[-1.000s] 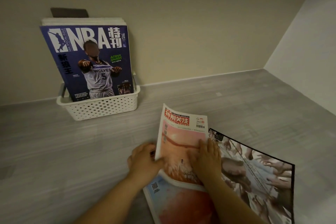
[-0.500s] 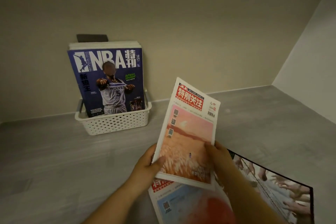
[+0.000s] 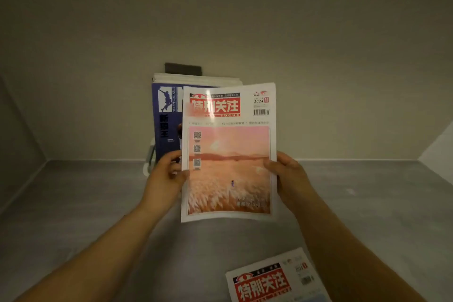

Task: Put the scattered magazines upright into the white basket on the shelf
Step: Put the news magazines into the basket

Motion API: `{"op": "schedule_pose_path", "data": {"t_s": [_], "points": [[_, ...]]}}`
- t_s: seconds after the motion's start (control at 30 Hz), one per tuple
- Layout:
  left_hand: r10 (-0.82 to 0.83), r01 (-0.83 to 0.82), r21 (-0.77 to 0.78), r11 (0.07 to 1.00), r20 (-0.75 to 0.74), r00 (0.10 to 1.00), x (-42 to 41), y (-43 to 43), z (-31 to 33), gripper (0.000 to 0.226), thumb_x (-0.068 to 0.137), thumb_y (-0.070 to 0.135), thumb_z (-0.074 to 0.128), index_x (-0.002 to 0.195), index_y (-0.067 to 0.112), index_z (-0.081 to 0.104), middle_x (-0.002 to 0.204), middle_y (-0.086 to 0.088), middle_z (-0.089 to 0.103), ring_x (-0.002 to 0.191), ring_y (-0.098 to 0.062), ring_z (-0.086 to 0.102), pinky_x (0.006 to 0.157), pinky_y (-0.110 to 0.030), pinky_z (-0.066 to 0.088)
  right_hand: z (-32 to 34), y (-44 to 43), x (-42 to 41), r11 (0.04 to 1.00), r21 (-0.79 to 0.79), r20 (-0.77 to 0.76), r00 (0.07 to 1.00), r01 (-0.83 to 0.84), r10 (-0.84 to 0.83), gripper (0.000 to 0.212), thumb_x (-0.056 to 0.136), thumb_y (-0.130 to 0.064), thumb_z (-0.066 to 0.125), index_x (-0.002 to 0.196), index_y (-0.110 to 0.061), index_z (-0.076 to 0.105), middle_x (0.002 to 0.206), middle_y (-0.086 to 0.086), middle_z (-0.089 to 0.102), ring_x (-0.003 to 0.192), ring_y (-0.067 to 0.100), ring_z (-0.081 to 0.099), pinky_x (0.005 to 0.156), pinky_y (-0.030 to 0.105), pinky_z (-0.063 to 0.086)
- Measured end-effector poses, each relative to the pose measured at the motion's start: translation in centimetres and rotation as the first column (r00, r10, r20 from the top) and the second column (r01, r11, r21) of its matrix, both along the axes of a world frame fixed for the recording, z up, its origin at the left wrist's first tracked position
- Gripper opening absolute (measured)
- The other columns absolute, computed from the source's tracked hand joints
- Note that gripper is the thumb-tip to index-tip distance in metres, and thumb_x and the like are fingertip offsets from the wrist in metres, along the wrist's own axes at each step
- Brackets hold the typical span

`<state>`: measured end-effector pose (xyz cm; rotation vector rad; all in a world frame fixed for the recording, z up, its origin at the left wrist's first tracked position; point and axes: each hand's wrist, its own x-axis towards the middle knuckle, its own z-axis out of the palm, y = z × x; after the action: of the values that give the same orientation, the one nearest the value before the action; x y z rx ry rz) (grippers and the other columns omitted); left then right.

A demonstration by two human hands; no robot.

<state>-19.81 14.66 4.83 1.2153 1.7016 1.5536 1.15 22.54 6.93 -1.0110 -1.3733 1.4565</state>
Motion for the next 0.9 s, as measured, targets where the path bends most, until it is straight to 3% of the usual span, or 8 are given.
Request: {"op": "schedule_pose_path", "data": {"t_s": [0.1,0.17,0.3,0.57,0.67,0.73,0.8,0.9], "points": [[0.158,-0.151,0.076,0.986,-0.094,0.983,-3.2,2.0,2.7,0.021,0.083,0.001,0.054,0.096,0.017,0.048,0.072,0.011,0.055,0.068,-0.006,0.053,0.061,-0.019,0.043,2.3,1.9,-3.3,0.997,0.071,0.035,0.999,0.026,-0.028,0.020,0.082,0.001,0.053,0.093,-0.012,0.065,0.082,0.004,0.067,0.070,0.015,0.065,0.065,0.025,0.056],[0.232,-0.219,0.105,0.970,-0.128,0.964,-5.1,3.2,3.8,0.020,0.083,0.004,0.054,0.092,0.020,0.045,0.081,0.006,0.056,0.074,-0.014,0.053,0.065,-0.022,0.042,3.3,3.1,-5.3,0.993,0.112,0.058,0.997,0.040,-0.047,0.023,0.081,0.002,0.055,0.099,-0.009,0.064,0.084,0.004,0.065,0.070,0.011,0.062,0.065,0.022,0.054],[0.277,-0.269,0.066,0.961,-0.197,0.940,-8.2,5.0,3.6,0.013,0.084,0.009,0.054,0.091,0.018,0.048,0.094,-0.002,0.057,0.084,-0.020,0.053,0.074,-0.031,0.042,3.3,5.1,-8.4,0.984,0.167,0.150,0.985,0.065,-0.090,0.021,0.081,0.003,0.057,0.100,0.002,0.065,0.081,0.001,0.063,0.056,0.000,0.058,0.045,0.006,0.047],[0.268,-0.332,-0.174,0.927,-0.310,0.912,-9.8,6.6,-1.8,0.006,0.083,0.014,0.057,0.078,0.011,0.057,0.093,-0.018,0.069,0.071,-0.023,0.054,0.068,-0.030,0.040,-1.5,7.1,-10.1,0.988,0.129,0.417,0.899,0.087,-0.134,0.019,0.082,0.002,0.053,0.096,0.004,0.067,0.072,0.005,0.062,0.054,0.010,0.053,0.047,0.013,0.047],[0.266,-0.342,-0.212,0.916,-0.317,0.910,-9.8,7.2,-2.9,0.008,0.083,0.016,0.059,0.084,0.008,0.062,0.092,-0.017,0.069,0.072,-0.024,0.054,0.068,-0.031,0.041,-3.1,7.4,-10.4,0.990,0.051,0.449,0.883,0.128,-0.137,0.018,0.083,0.001,0.052,0.093,0.001,0.067,0.059,-0.004,0.057,0.058,0.018,0.054,0.057,0.026,0.052],[0.272,-0.350,-0.225,0.909,-0.313,0.910,-9.8,7.5,-3.2,0.012,0.082,0.015,0.060,0.087,0.005,0.063,0.095,-0.017,0.069,0.075,-0.026,0.056,0.069,-0.031,0.042,-3.8,7.5,-10.7,0.991,0.038,0.475,0.870,0.132,-0.134,0.018,0.084,-0.002,0.053,0.095,0.002,0.067,0.059,-0.005,0.056,0.055,0.013,0.052,0.054,0.022,0.047],[0.289,-0.363,-0.220,0.906,-0.306,0.907,-9.8,7.9,-3.4,0.015,0.081,0.014,0.060,0.090,0.003,0.063,0.101,-0.018,0.067,0.081,-0.029,0.059,0.073,-0.034,0.044,-4.1,7.4,-10.9,0.989,0.048,0.478,0.866,0.141,-0.147,0.018,0.085,-0.004,0.053,0.096,0.001,0.067,0.068,0.001,0.062,0.059,0.017,0.056,0.055,0.020,0.045],[0.334,-0.395,-0.180,0.901,-0.295,0.895,-9.7,8.3,-3.4,0.015,0.081,0.011,0.061,0.093,0.003,0.060,0.103,-0.018,0.065,0.081,-0.026,0.056,0.073,-0.033,0.042,-3.9,7.3,-11.2,0.980,0.051,0.424,0.884,0.194,-0.197,0.028,0.086,-0.004,0.052,0.113,-0.003,0.056,0.107,0.015,0.066,0.091,0.027,0.063,0.070,0.029,0.051]]}}
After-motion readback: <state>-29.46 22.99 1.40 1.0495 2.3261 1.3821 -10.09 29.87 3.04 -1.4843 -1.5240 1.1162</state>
